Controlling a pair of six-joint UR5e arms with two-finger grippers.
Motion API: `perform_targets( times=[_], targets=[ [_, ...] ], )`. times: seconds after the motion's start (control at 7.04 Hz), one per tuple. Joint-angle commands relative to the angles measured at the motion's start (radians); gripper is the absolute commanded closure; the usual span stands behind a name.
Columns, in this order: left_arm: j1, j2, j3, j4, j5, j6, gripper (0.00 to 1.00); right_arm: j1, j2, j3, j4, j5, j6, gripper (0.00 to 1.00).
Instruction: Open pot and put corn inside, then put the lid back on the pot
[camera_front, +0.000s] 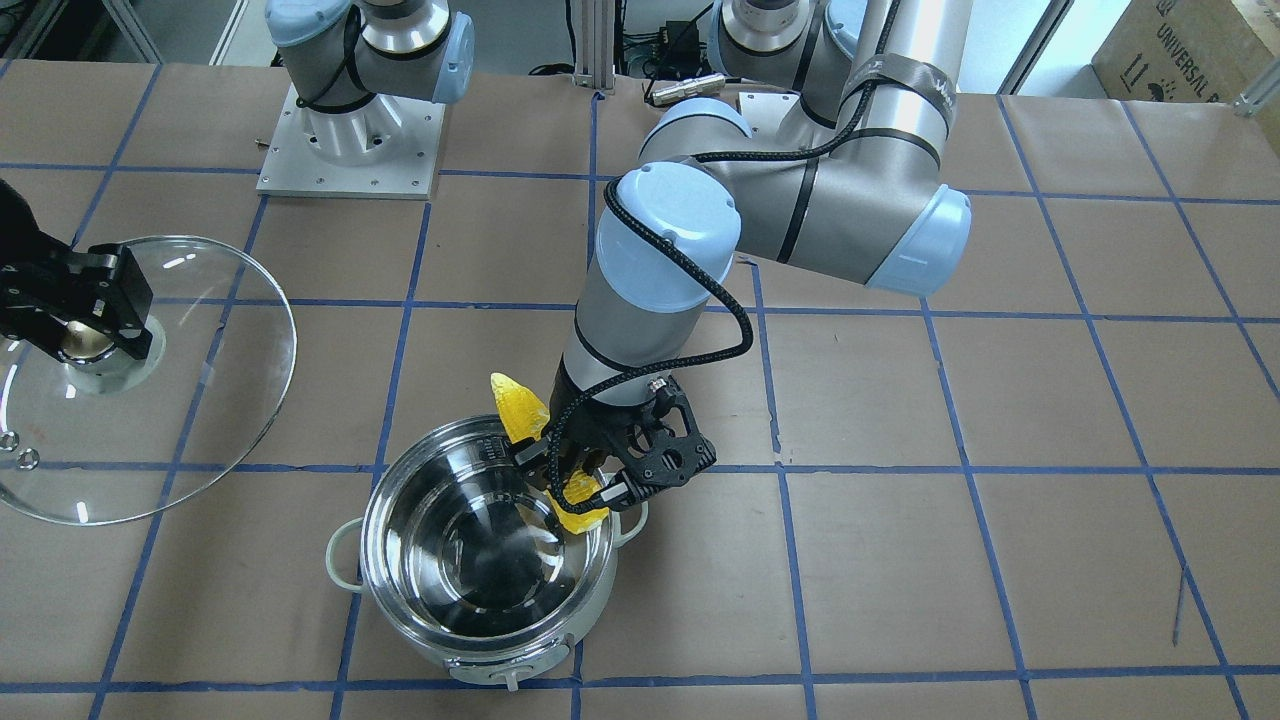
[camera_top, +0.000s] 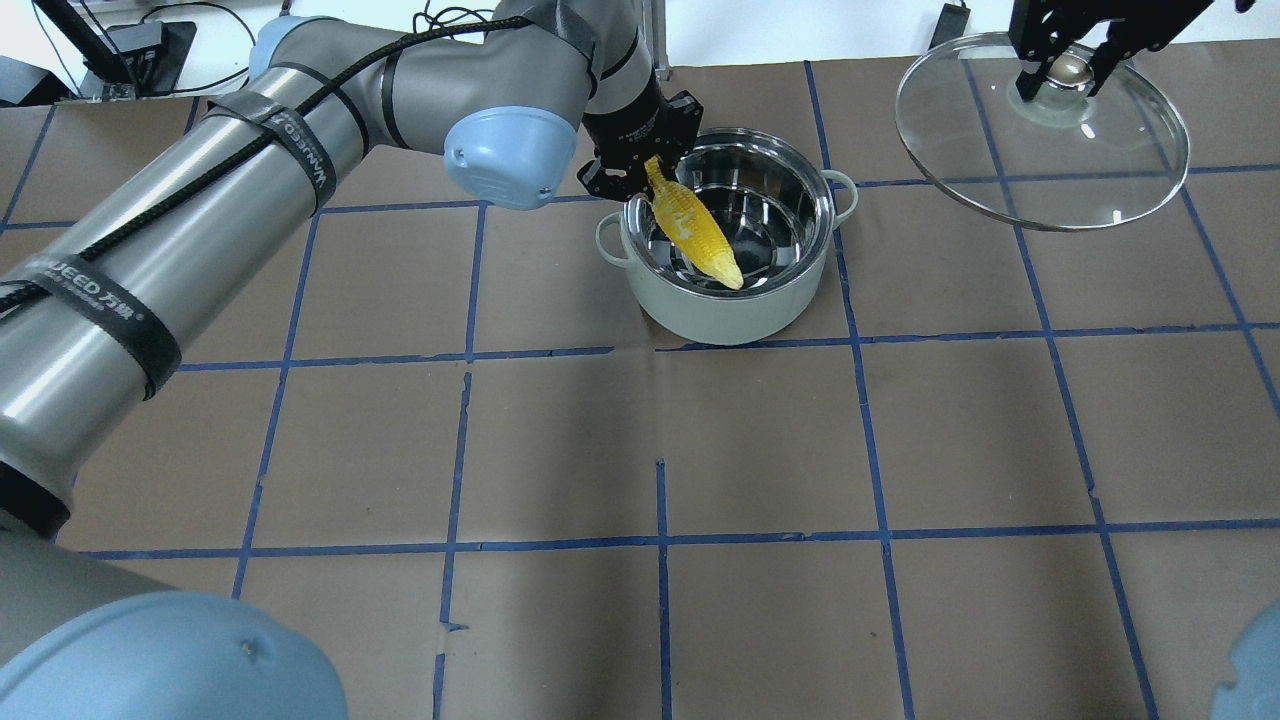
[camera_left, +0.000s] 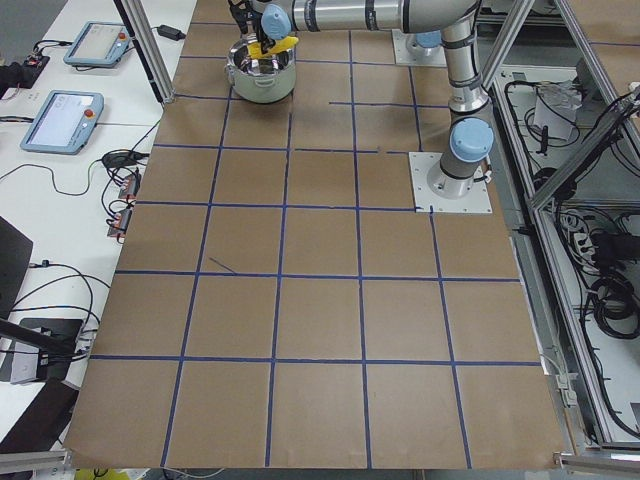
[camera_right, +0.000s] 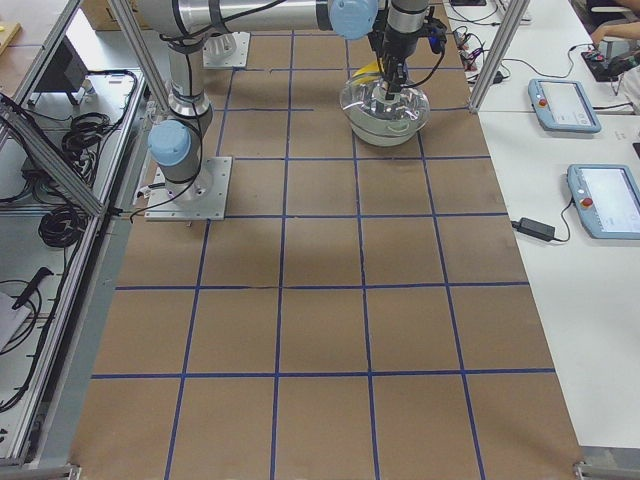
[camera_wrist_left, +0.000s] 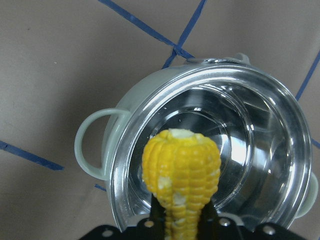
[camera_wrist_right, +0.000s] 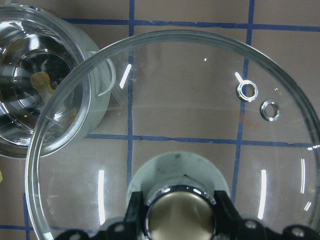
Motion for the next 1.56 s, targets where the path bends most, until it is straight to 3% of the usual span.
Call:
perform_targets(
  times=[0.0, 0.43, 0.57, 0.99, 1.28, 1.42],
  targets=[
    [-0.006, -0.02, 0.003, 0.001, -0.003, -0.016, 0.0, 0.0, 0.0, 0.0, -0.002, 0.0, 0.0, 0.85],
    [0.003, -0.015, 0.055, -0.032, 0.003, 0.005, 0.01, 0.0, -0.002, -0.002, 0.0, 0.0, 0.0, 0.85],
    [0.008, 0.021, 0.045, -0.055, 0.003, 0.191, 0.01, 0.0, -0.002, -0.005, 0.0, 0.0, 0.002, 0.85],
    [0.168, 0.179, 0.031, -0.323, 0.097, 0.726, 0.01, 0.072, 0.015, -0.006, -0.04, 0.0, 0.061, 0.86],
    [0.334, 0.267, 0.02, -0.609, 0.101, 0.84, 0.0, 0.15, 0.069, -0.006, -0.113, -0.009, 0.154, 0.87],
    [0.353, 0.288, 0.002, -0.628, 0.106, 0.843, 0.0, 0.187, 0.083, -0.005, -0.118, -0.009, 0.178, 0.87]
  ],
)
